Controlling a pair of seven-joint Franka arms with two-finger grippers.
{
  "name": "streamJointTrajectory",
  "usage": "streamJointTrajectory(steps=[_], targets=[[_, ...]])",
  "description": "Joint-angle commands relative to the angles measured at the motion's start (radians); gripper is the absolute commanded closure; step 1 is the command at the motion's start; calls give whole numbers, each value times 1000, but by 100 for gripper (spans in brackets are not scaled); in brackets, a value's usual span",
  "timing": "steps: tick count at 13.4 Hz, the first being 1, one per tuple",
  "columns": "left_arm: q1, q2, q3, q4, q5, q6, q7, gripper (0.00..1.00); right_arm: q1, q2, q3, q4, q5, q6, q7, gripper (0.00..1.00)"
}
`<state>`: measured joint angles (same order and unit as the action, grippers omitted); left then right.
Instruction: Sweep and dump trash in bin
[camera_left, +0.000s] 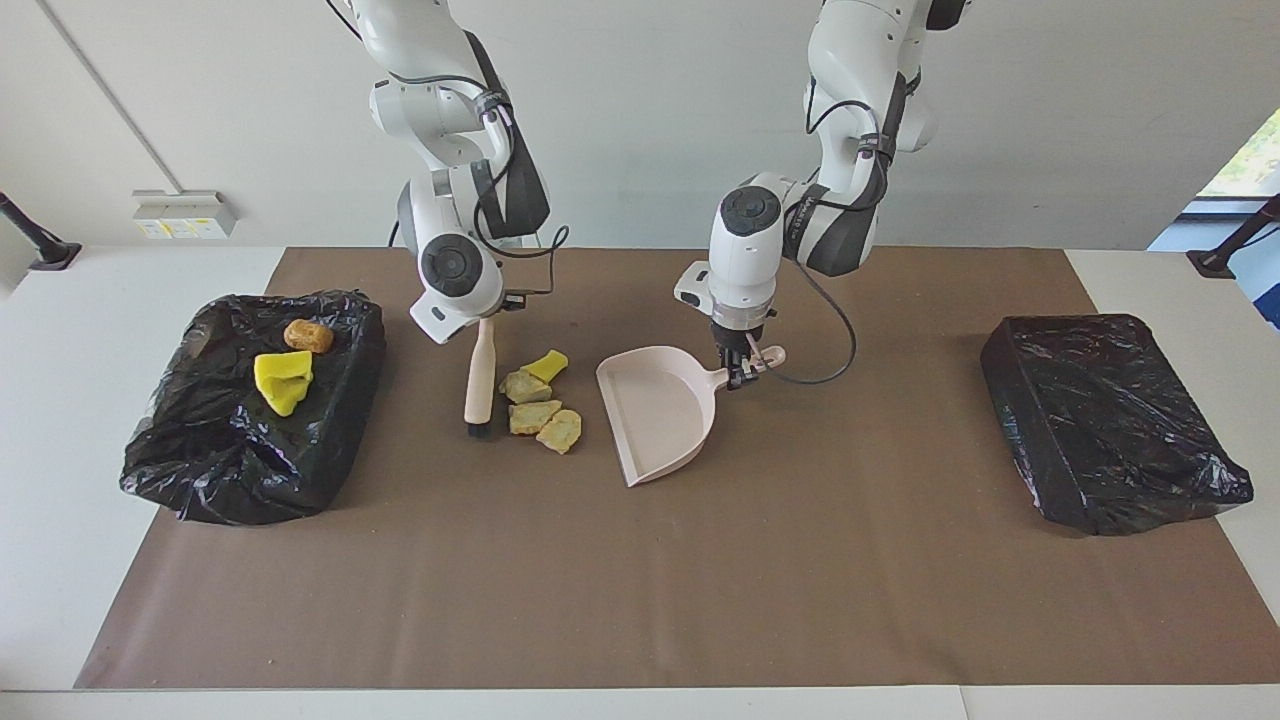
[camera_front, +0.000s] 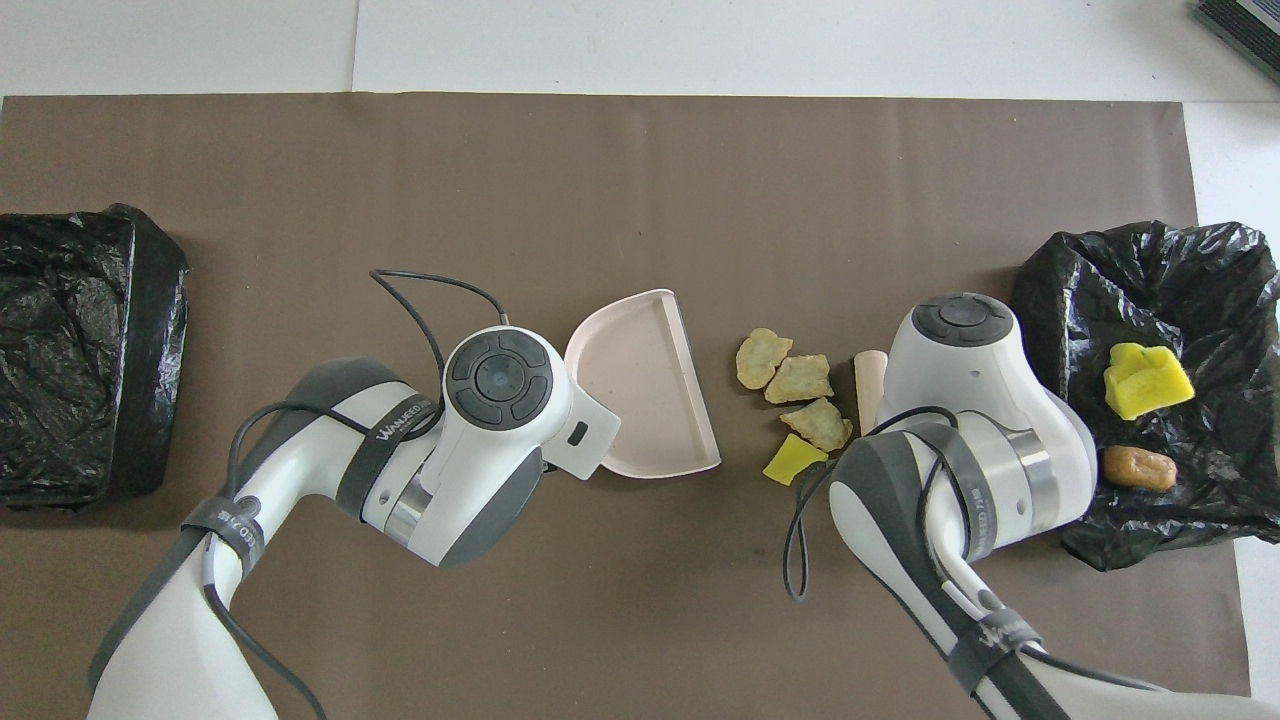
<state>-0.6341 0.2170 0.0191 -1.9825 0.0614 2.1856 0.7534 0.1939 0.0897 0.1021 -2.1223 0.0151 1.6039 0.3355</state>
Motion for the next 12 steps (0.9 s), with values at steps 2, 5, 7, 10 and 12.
streamJointTrajectory(steps=[2,5,7,10,12], targets=[[8,-34,-4,-47,14,19,18,100,-5,-116,5,-160,43,36,34,100],[8,-33,-4,-47,14,26,11,100,21,-126,5,-179,144,80,1,100],[8,-33,-4,-47,14,22,10,100,57,-107,5,-180,196,123,-38,100],[8,-34,-4,-47,14,22,10,100,94,-53,5,-170,342,244,-38,100],[8,-33,-4,-47,14,22,9,100,117,-32,5,-131,402,269,-46,100]])
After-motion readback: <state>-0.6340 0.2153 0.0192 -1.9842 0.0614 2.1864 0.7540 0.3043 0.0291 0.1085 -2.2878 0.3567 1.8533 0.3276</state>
